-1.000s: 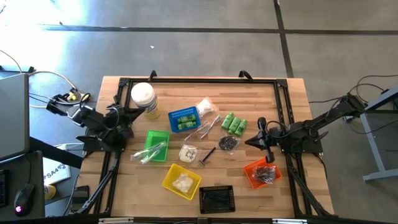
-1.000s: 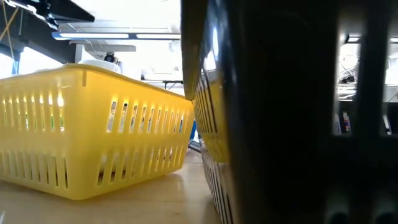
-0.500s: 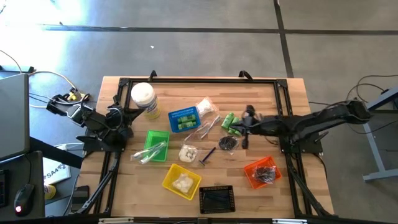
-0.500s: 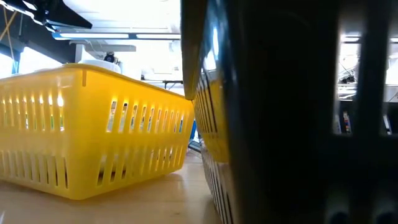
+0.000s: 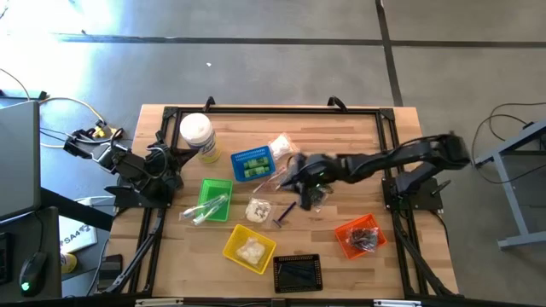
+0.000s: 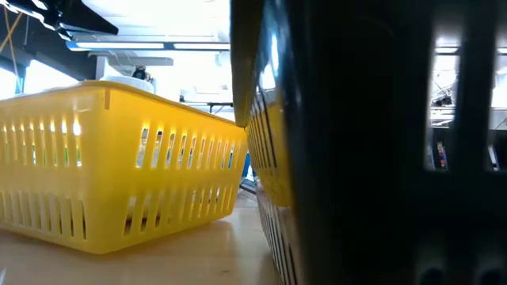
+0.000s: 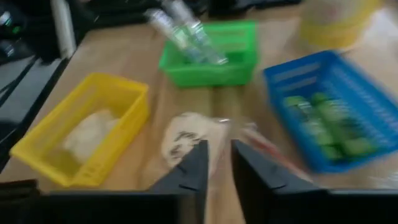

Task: Pick & Place Travel size toiletries
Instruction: Put the white cotton pack into the yellow bin

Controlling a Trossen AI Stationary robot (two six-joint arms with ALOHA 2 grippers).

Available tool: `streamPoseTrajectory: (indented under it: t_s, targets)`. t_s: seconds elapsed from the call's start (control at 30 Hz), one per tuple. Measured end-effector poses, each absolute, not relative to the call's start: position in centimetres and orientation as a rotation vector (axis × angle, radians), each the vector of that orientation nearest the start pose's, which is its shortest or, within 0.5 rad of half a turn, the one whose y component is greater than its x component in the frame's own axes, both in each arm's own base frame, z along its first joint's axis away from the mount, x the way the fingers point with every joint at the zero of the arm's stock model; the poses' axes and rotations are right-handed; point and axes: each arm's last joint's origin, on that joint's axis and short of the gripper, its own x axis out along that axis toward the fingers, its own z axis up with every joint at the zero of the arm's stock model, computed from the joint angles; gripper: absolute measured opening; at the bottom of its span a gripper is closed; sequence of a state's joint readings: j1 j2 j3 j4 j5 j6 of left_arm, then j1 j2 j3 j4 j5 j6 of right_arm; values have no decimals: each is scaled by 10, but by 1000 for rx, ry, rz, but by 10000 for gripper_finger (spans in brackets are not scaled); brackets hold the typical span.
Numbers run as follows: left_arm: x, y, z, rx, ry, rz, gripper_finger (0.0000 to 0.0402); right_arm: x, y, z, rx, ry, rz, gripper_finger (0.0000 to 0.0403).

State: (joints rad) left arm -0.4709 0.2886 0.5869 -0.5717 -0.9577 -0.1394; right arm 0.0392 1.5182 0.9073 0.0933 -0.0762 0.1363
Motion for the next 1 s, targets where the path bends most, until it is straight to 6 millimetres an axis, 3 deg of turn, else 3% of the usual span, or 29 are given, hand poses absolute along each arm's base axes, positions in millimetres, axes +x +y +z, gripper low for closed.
streamPoseTrajectory:
  t_s: [0.23, 0.43, 0.6, 0.83, 1.0]
  targets:
    - [68, -8, 285, 49, 176, 496, 0, 374, 33, 202, 195, 629, 207, 196]
    - [69, -9, 284, 53, 185, 475, 0, 385, 32, 176, 75, 837, 174, 265]
    - [69, -9, 284, 56, 192, 448, 0, 379, 31, 170, -156, 915, 207, 268]
    - [69, -9, 284, 56, 192, 447, 0, 380, 53, 167, -542, 887, 183, 238]
    - [69, -9, 284, 54, 190, 446, 0, 383, 56, 157, -622, 903, 170, 225]
